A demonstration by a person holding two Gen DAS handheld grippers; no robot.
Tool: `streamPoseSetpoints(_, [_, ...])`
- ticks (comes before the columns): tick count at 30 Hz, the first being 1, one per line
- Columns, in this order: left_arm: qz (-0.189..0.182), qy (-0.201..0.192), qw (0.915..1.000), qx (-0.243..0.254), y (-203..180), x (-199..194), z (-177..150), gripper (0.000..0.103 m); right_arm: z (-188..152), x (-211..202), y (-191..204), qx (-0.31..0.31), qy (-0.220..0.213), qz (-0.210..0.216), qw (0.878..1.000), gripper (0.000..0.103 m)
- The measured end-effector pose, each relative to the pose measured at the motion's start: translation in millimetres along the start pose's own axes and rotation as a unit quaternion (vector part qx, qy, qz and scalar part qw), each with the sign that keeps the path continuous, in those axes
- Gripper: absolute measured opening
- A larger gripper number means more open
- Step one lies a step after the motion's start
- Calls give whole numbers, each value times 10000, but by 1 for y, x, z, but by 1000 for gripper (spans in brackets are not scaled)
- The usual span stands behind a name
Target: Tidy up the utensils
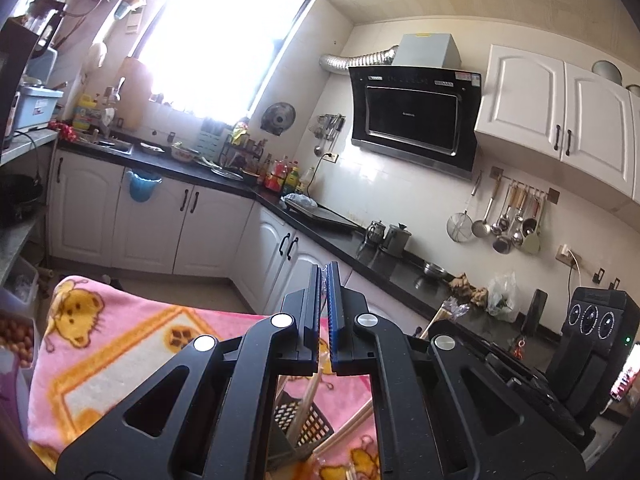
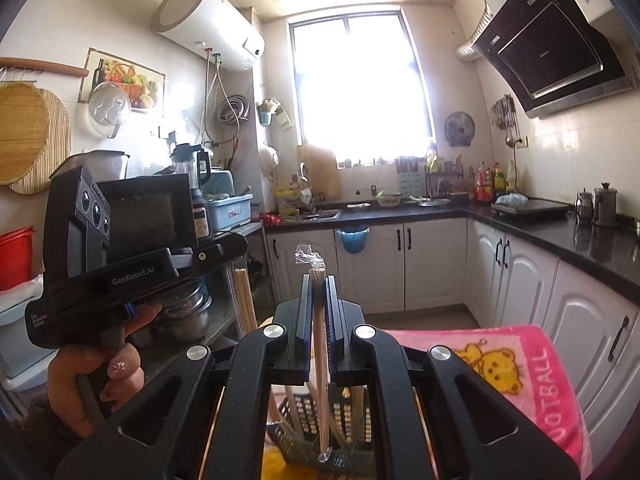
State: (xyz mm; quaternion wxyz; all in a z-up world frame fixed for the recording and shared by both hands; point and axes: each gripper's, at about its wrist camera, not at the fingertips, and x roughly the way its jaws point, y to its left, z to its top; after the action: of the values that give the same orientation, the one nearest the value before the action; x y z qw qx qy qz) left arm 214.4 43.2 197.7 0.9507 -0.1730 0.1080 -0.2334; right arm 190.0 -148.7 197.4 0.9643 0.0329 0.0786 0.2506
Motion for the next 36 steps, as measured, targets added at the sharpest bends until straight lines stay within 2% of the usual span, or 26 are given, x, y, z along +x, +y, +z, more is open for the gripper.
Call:
streamPoseSetpoints(10, [51, 19, 9997, -219, 24, 20, -5, 1, -5, 35, -6, -21, 36, -79, 10000, 6])
streamPoseSetpoints(21, [337, 387, 9984, -254, 45, 46, -33, 1, -29, 51, -12, 22, 107, -138, 9998, 6])
streamPoseSetpoints(36, [415, 691, 9966, -142, 48, 63, -62, 1, -61, 73, -18, 182, 374, -154, 9990, 6])
